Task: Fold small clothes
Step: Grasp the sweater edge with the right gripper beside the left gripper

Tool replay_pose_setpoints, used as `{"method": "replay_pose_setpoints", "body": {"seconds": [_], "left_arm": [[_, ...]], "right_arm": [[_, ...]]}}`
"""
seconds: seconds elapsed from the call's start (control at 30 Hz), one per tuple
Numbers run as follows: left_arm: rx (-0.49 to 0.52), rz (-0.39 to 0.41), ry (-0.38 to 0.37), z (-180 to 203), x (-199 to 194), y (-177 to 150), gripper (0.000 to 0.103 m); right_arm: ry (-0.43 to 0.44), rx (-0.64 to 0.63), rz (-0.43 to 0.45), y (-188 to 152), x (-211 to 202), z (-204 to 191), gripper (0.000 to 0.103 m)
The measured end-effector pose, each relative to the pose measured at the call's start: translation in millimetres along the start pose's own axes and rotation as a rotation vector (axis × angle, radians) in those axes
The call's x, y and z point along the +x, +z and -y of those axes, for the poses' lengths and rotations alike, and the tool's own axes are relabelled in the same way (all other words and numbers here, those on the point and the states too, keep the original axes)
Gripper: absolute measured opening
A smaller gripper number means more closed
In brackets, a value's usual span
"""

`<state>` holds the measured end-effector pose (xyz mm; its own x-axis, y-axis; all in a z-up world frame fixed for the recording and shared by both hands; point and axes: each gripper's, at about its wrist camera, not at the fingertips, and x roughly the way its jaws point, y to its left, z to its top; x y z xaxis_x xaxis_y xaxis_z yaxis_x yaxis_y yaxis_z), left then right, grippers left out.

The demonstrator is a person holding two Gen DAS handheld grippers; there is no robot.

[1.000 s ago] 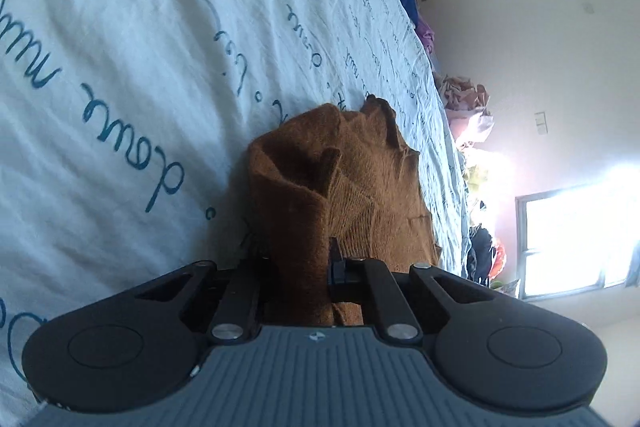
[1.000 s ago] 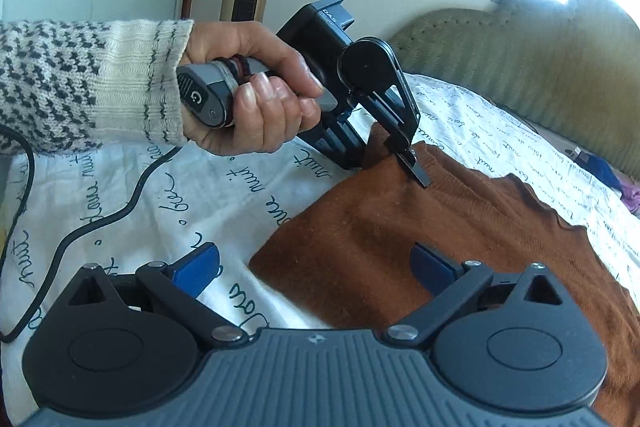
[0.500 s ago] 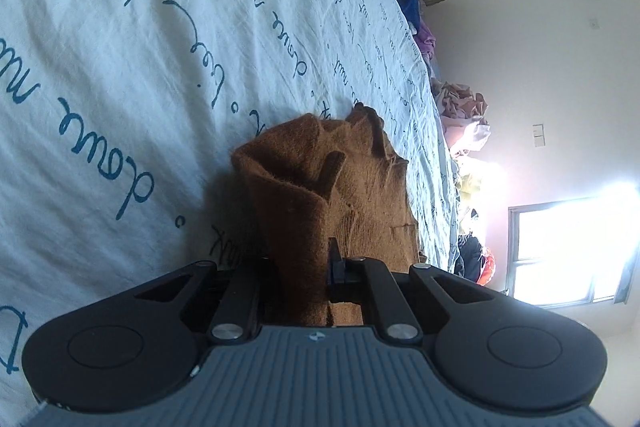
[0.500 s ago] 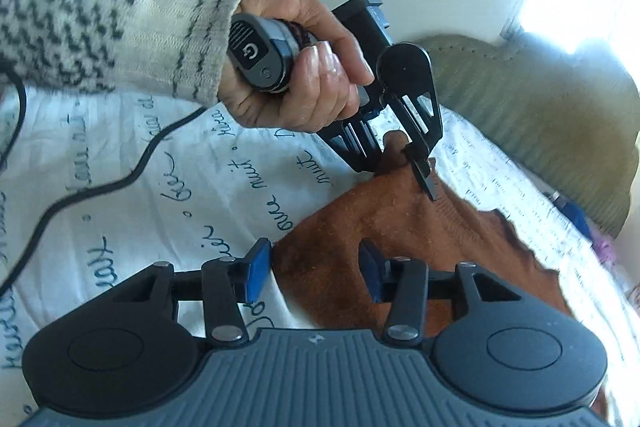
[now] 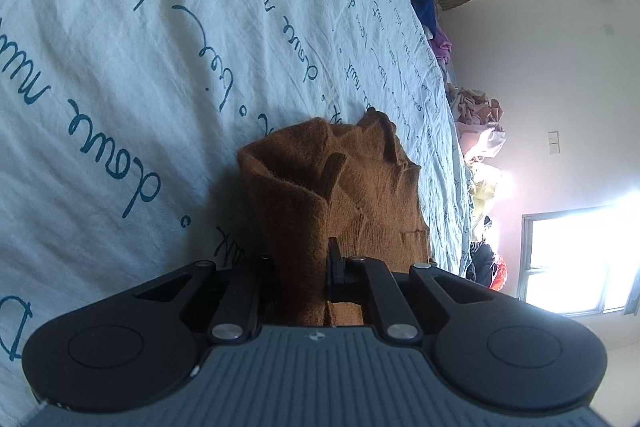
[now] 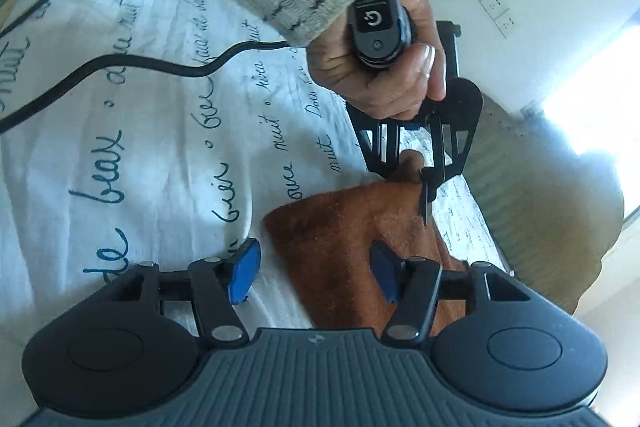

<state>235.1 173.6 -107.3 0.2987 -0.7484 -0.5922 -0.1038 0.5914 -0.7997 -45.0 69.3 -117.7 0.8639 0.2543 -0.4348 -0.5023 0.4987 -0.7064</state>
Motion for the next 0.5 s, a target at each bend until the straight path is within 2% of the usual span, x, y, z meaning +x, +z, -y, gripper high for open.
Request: {"method": "replay_pose_setpoints", "body": {"seconds": [0.17, 0.2, 0.23, 0.27, 0.33, 0.4, 0.47, 0.5], "left_arm": [[-0.019, 0.005, 0.014, -9, 2, -1, 0.013], [-0.019, 0.008, 0.018, -9, 3, -1, 0.013], [-0.017, 0.013, 0.023, -9, 3, -2, 0.013], [-0.009, 0.019, 0.021, -8, 3, -2, 0.013], [0.012, 0.032, 0.025, -5, 2, -4, 0.013], [-0.014, 0.050, 0.016, -7, 0, -6, 0.012], [-0.039, 0.077, -0.006, -5, -3, -9, 0.012], [-0.050, 0.089, -0.023, -3, -6, -10, 0.012]], "right_arm": [[0.007, 0.070, 0.017, 5, 15, 5, 0.056], [0.027, 0.098, 0.007, 6, 18, 9, 0.047], [0.039, 0.135, -0.004, 7, 21, 14, 0.015], [0.015, 0.161, 0.006, 7, 19, 17, 0.009], [0.045, 0.233, 0.009, 4, 16, 26, 0.009], [0.057, 0.293, 0.024, 0, 13, 32, 0.008], [0.109, 0.423, 0.047, -5, 7, 47, 0.008], [0.100, 0.461, 0.067, -6, 4, 54, 0.008]]}}
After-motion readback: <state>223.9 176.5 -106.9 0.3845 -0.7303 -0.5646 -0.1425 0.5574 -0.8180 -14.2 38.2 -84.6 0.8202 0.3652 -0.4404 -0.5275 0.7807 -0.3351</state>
